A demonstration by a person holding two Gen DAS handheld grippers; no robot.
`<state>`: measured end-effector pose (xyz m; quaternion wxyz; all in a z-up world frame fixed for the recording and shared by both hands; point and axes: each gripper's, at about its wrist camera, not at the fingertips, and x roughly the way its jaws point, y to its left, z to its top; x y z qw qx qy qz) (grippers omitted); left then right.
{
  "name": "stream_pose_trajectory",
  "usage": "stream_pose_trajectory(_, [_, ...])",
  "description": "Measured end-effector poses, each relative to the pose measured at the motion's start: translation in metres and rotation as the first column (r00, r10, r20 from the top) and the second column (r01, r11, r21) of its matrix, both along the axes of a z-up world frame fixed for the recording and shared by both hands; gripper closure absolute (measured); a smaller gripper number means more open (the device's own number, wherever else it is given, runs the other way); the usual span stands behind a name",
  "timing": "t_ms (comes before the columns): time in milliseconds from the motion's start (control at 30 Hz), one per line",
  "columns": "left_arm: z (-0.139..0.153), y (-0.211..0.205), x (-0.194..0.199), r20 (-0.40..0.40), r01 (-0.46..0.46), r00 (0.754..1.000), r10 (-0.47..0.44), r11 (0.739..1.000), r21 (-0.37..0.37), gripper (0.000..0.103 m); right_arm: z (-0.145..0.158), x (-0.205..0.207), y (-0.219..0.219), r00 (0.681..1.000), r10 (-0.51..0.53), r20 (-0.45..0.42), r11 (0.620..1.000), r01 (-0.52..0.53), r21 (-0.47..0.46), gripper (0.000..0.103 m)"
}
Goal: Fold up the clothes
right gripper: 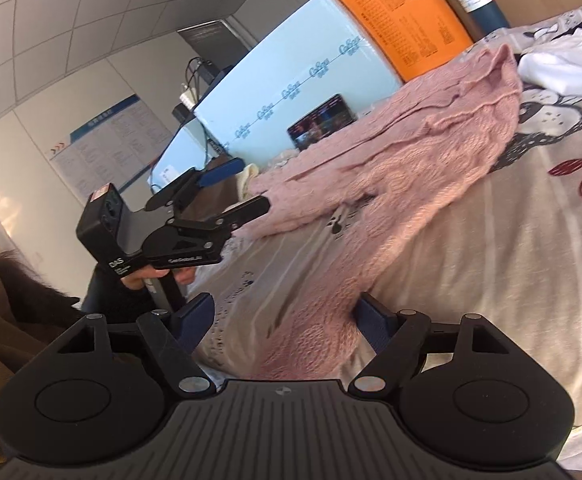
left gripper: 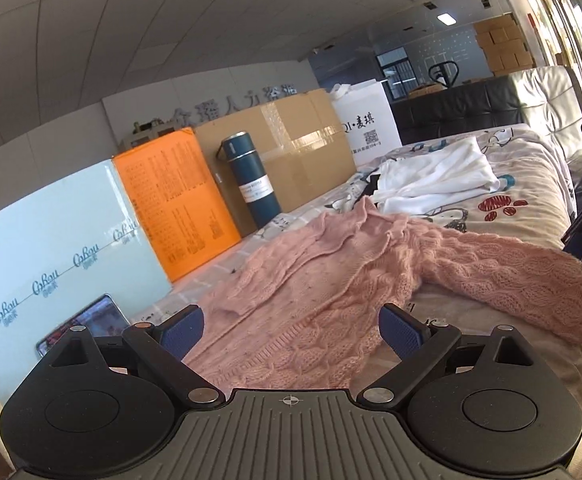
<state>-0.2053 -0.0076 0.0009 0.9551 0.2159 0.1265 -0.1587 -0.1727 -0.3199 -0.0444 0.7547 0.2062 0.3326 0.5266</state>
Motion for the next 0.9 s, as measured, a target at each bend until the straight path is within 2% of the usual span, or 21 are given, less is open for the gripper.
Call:
stream_pose_trajectory(100, [0.001, 0.004, 0.002, -0.003, -0.025, 1.0, 0.025, 0.999, -0.027, 0.007, 0.001, 0.004, 0.007, 0.998, 0.051, -0.036, 0.997, -0.048, 0.065, 0.027])
stream_pose_trajectory(167, [0.004, 0.008, -0.001, 0.003, -0.008, 1.0, 0.009, 0.999, -0.053, 0.007, 0.004, 0.011, 0.012, 0.996, 0.074, -0.058, 0.991, -0.067, 0.113, 0.027])
stream_pose_trajectory(267, [0.005, 0.015, -0.009, 0.012, 0.08, 0.997, -0.079, 0.993, -0.088, 0.007, 0.008, 0.024, 0.021, 0.992, 0.094, -0.082, 0.983, -0.079, 0.168, 0.027])
stream_pose_trajectory(367, [0.003, 0.019, -0.018, -0.018, 0.19, 0.981, -0.193, 0.975, -0.117, 0.007, 0.008, 0.038, 0.03, 0.988, 0.102, -0.114, 0.977, -0.078, 0.198, 0.027])
stream_pose_trajectory(467, [0.003, 0.017, -0.027, -0.066, 0.282, 0.953, -0.296, 0.945, -0.165, 0.007, 0.006, 0.05, 0.036, 0.984, 0.104, -0.147, 0.975, -0.072, 0.208, 0.027])
stream_pose_trajectory(567, [-0.001, 0.004, -0.03, -0.112, 0.382, 0.905, -0.412, 0.898, -0.217, 0.007, 0.004, 0.057, 0.04, 0.981, 0.104, -0.163, 0.976, -0.069, 0.208, 0.027])
stream_pose_trajectory(633, [-0.006, -0.008, -0.027, -0.145, 0.427, 0.876, -0.461, 0.879, -0.211, 0.007, 0.002, 0.06, 0.041, 0.979, 0.102, -0.174, 0.975, -0.064, 0.213, 0.027])
stream_pose_trajectory(733, [-0.014, -0.027, -0.021, -0.199, 0.457, 0.851, -0.486, 0.872, -0.173, 0.007, 0.002, 0.063, 0.043, 0.978, 0.096, -0.183, 0.974, -0.055, 0.221, 0.026])
stream_pose_trajectory(800, [-0.018, -0.036, -0.017, -0.232, 0.45, 0.851, -0.472, 0.882, -0.141, 0.007, 0.002, 0.065, 0.043, 0.977, 0.094, -0.189, 0.972, -0.049, 0.229, 0.025])
stream_pose_trajectory(833, [-0.02, -0.037, -0.013, -0.25, 0.429, 0.857, -0.451, 0.893, -0.141, 0.008, 0.002, 0.065, 0.044, 0.978, 0.095, -0.185, 0.972, -0.051, 0.228, 0.025])
stream_pose_trajectory(867, [-0.02, -0.035, -0.009, -0.267, 0.406, 0.86, -0.434, 0.901, -0.156, 0.015, 0.002, 0.065, 0.044, 0.979, 0.095, -0.181, 0.973, -0.053, 0.226, 0.025])
stream_pose_trajectory(900, [-0.021, -0.034, -0.006, -0.284, 0.382, 0.863, -0.417, 0.908, -0.171, 0.036, 0.002, 0.065, 0.042, 0.98, 0.092, -0.177, 0.975, -0.052, 0.216, 0.025])
